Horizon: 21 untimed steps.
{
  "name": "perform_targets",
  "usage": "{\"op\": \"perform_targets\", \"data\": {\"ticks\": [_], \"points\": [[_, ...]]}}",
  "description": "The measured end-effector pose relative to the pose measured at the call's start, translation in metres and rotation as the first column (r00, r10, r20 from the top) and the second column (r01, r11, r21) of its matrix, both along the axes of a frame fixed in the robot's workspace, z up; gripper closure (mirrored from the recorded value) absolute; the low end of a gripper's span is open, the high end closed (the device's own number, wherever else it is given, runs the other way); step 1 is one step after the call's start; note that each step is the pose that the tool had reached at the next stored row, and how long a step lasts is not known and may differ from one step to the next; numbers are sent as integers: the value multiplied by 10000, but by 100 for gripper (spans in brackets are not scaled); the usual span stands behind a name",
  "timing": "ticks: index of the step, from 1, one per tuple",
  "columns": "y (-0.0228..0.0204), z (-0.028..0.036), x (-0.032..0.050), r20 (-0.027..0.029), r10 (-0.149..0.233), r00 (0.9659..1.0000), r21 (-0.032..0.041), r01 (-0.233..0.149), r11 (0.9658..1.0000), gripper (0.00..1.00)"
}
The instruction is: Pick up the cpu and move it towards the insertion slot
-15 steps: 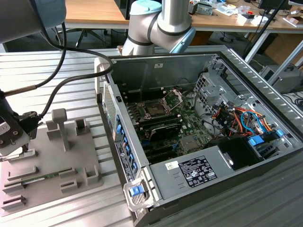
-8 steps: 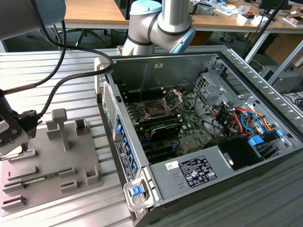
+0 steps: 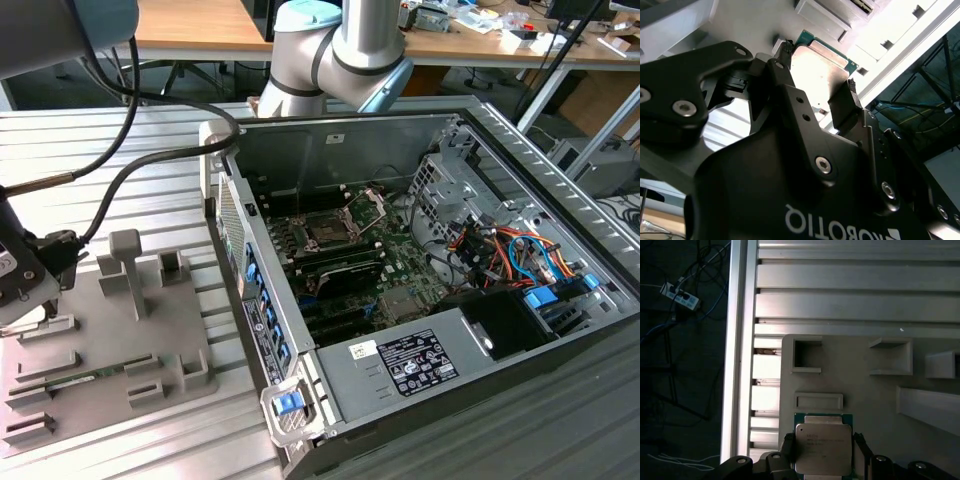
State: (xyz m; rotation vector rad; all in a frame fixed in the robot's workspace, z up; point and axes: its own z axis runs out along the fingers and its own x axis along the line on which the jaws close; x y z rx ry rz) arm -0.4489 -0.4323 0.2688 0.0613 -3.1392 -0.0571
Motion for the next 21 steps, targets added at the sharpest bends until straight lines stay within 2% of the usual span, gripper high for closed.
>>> {"op": "perform_targets", "data": {"ticks": [21], "points": [[0, 121, 0, -1, 0, 10000, 1, 0, 10000, 45]]}}
